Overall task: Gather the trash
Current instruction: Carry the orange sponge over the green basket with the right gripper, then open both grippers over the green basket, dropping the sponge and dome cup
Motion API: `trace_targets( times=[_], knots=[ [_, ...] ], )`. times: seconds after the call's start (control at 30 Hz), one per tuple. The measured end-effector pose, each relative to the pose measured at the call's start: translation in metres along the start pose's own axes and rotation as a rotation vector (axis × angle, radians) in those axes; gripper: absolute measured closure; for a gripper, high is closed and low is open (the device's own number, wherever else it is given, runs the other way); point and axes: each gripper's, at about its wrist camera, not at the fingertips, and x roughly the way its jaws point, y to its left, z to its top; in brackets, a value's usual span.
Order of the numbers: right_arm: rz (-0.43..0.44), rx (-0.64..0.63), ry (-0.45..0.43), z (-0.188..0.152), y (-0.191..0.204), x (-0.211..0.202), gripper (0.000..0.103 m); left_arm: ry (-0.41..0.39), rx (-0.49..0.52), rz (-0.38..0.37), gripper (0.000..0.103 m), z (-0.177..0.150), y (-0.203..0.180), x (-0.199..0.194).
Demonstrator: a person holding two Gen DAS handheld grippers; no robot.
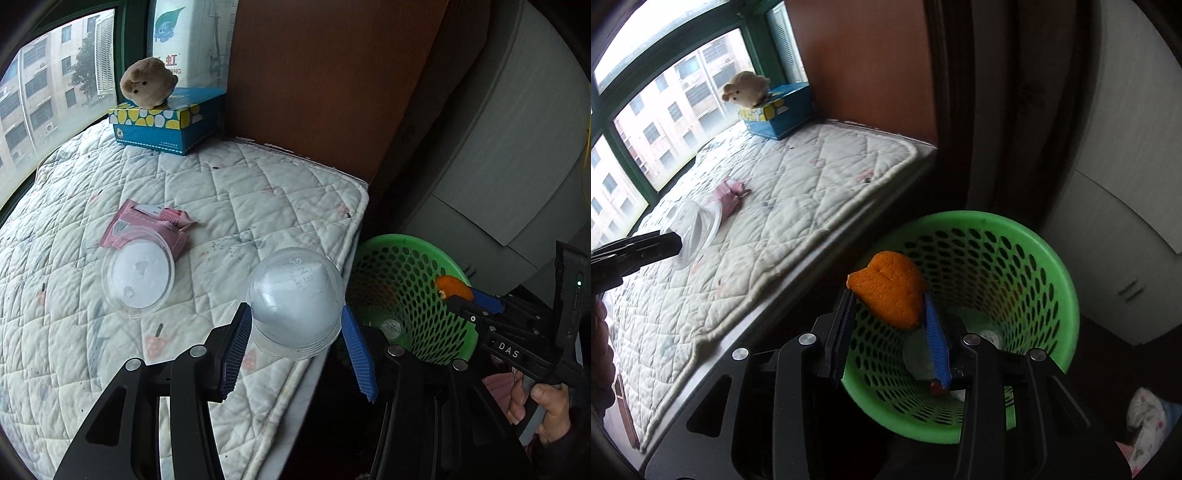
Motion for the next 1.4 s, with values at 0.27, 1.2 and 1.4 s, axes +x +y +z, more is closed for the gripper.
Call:
trace_targets(
  times=[0.27,1.2,1.4],
  knots=[
    [-0.042,0.062,-0.026,-0.004,-0.035,-0.013,0.052,0.03,0.044,-0.03,0.054,0.003,-0.034,0.02],
    [-0.056,0.138,-0.1,-0.014,-0.076,-0.057,0.041,0.111,0.131,-0.139,0.047,0.005,-0.122,0.078],
    [-0.041,0.12,-0.108,-0.013,-0.066,-0.06,0.04,0.091,0.127,-0.121,0.045,0.005,-0.112,0.065]
  ],
)
